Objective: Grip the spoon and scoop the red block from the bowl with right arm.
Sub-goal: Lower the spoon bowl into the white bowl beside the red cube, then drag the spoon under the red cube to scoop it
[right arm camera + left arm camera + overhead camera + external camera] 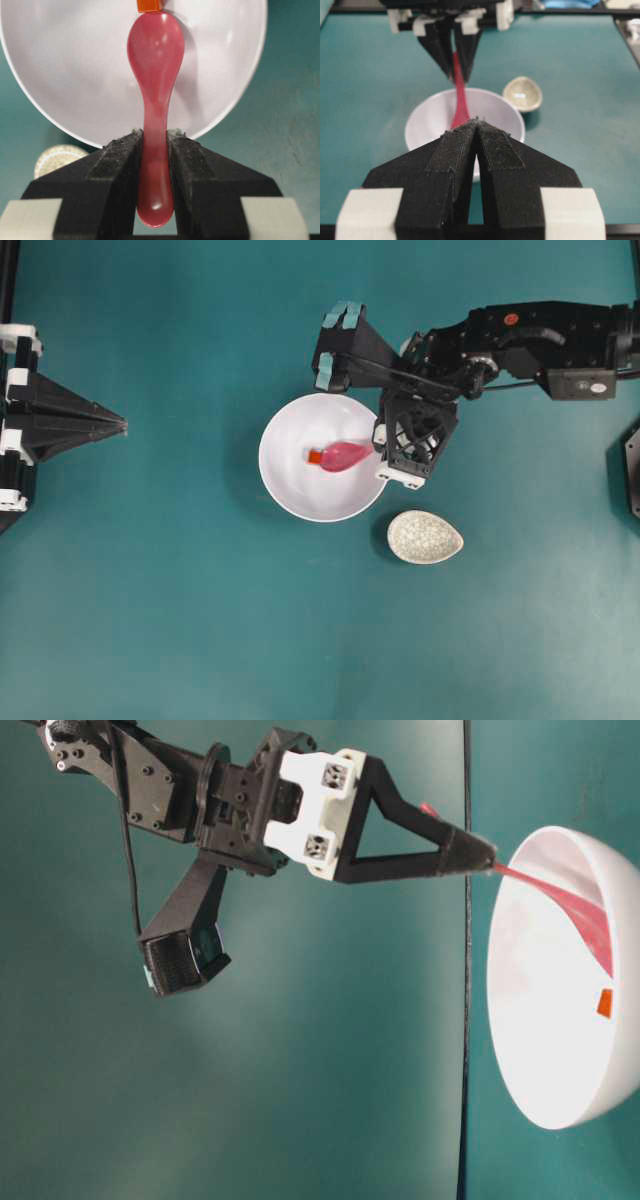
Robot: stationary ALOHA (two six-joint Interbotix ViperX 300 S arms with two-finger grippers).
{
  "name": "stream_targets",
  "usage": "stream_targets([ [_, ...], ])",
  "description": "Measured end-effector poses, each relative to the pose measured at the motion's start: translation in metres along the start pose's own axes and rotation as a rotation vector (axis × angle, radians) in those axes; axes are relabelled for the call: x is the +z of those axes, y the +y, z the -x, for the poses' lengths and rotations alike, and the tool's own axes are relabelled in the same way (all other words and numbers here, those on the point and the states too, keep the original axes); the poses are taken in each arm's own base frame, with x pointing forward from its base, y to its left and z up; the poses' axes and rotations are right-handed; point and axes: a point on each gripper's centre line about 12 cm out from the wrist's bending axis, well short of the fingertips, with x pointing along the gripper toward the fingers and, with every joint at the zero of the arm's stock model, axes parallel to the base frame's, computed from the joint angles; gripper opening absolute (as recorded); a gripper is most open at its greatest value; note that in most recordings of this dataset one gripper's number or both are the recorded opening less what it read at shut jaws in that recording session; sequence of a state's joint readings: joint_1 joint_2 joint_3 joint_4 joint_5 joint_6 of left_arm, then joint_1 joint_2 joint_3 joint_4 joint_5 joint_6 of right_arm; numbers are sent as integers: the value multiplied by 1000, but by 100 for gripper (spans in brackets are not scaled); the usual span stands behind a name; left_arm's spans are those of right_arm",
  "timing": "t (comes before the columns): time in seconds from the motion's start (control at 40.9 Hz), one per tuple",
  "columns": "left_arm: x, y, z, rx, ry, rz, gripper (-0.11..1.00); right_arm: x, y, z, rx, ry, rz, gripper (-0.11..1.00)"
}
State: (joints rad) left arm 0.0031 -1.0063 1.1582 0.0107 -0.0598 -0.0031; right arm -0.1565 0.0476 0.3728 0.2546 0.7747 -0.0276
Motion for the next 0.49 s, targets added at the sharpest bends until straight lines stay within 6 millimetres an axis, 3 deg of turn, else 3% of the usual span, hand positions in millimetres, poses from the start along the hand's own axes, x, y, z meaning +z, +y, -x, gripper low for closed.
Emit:
stream_targets([
  [0.489, 0, 0, 0, 0, 0, 0, 0, 10, 3, -6, -4, -91, 12, 25],
])
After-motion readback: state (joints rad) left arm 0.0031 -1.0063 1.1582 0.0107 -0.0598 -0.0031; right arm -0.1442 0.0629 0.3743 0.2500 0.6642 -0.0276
